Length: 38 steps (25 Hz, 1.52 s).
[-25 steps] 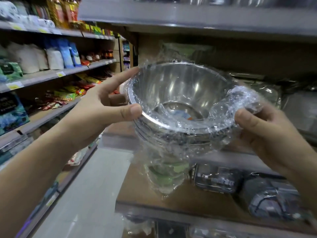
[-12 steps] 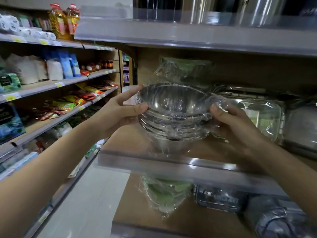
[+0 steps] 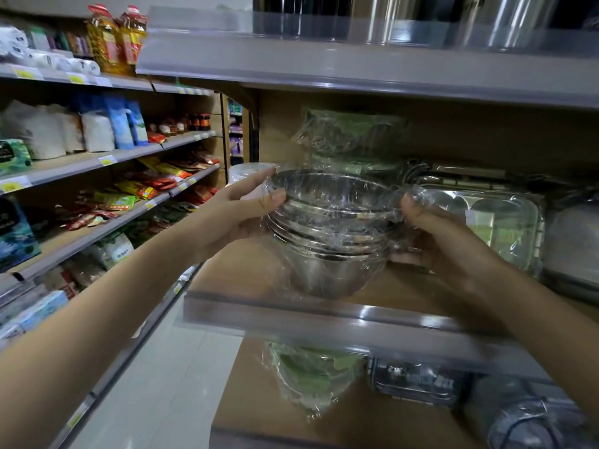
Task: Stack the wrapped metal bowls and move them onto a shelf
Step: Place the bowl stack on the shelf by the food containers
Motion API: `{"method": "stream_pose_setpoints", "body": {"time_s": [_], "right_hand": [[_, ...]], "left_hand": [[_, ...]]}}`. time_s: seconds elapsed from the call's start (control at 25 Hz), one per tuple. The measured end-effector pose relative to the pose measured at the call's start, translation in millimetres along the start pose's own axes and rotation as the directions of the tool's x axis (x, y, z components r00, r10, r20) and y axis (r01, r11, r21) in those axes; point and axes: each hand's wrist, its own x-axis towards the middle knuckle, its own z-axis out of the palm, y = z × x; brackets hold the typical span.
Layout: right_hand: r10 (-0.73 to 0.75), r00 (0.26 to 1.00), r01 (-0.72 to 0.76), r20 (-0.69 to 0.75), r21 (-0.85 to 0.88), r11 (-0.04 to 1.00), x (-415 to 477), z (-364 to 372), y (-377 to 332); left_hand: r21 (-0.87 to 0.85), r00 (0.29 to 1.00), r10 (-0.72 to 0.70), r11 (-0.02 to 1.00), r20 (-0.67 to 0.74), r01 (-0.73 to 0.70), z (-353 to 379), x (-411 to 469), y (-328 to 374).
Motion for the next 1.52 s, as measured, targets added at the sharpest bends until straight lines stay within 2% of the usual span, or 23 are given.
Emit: {"method": "stream_pose_setpoints", "body": {"time_s": [0.12, 0.2, 0.32, 0.44, 0.72, 0.84, 1.04, 1.24, 1.4, 1.52], "right_hand": [[0.016, 0.997, -0.008, 0.077, -0.105, 0.994, -5, -13, 11], [-0.029, 0.99, 0.057, 0.14, -0.207, 0.977, -10, -9, 18], [-0.159, 0.987, 0.156, 0.024, -0.367, 0.917, -13, 12, 22], [-0.204, 0.979, 0.174, -0.02, -0.444, 0.879, -10, 31, 24], [-0.193, 0.981, 0.167, -0.007, -0.473, 0.865, 10, 77, 29], [-0.204, 0.979, 0.168, -0.022, -0.484, 0.859, 20, 88, 30], [-0.185, 0.982, 0.143, -0.043, -0.476, 0.868, 30, 90, 30], [-0.194, 0.979, 0.143, -0.059, -0.478, 0.867, 30, 91, 35], [-0.216, 0.973, 0.144, -0.079, -0.527, 0.838, 24, 94, 35], [-0.271, 0.958, 0.156, -0.096, -0.619, 0.769, 7, 102, 34]], "left_hand": [[0.097, 0.997, 0.073, 0.993, -0.017, -0.071, 1, -15, -7], [0.219, 0.99, 0.141, 0.966, -0.009, -0.136, 5, -25, -16], [0.313, 0.981, 0.189, 0.935, -0.035, -0.169, 10, -30, -26], [0.327, 0.973, 0.216, 0.928, -0.083, -0.179, 2, -31, -31], [0.363, 0.944, 0.275, 0.911, -0.179, -0.197, -30, -31, -37], [0.352, 0.943, 0.259, 0.92, -0.21, -0.174, -37, -24, -35], [0.354, 0.95, 0.218, 0.926, -0.225, -0.129, -46, -12, -38], [0.334, 0.949, 0.227, 0.931, -0.219, -0.145, -45, -12, -43], [0.391, 0.94, 0.258, 0.907, -0.225, -0.156, -43, -18, -43], [0.566, 0.89, 0.37, 0.807, -0.267, -0.166, -36, -29, -47]]}}
